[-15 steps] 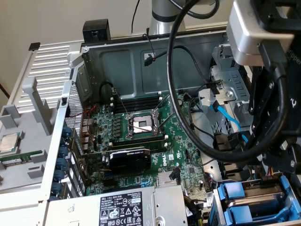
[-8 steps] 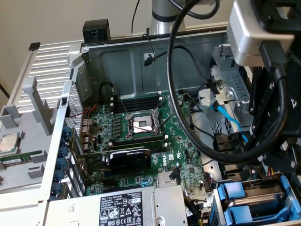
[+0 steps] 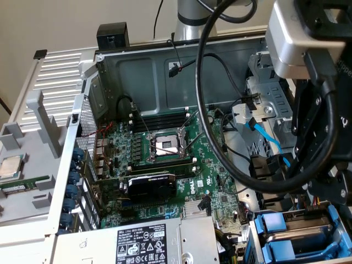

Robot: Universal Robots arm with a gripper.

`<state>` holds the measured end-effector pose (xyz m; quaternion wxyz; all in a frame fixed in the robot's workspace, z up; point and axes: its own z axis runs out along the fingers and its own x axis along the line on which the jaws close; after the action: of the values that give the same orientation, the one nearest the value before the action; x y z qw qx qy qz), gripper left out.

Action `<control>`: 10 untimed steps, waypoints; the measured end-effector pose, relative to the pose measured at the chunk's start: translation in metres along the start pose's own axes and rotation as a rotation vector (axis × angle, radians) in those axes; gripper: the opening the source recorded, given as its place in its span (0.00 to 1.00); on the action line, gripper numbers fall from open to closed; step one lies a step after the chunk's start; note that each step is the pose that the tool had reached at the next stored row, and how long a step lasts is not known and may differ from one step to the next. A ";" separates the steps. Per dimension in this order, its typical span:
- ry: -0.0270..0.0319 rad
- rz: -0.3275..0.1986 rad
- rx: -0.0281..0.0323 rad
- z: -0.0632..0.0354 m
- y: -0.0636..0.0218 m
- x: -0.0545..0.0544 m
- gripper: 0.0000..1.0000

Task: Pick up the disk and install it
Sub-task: 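Insert the first disk wire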

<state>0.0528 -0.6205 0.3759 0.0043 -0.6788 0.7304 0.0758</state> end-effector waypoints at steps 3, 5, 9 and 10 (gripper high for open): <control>-0.0001 0.000 0.0000 0.0000 0.0000 0.000 0.16; 0.0000 0.000 0.0000 0.0000 0.0003 0.000 0.16; 0.0000 0.000 0.0000 -0.0001 0.0004 0.001 0.16; 0.0000 0.000 0.0000 0.0000 0.0004 0.001 0.16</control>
<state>0.0523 -0.6215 0.3759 0.0043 -0.6788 0.7304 0.0758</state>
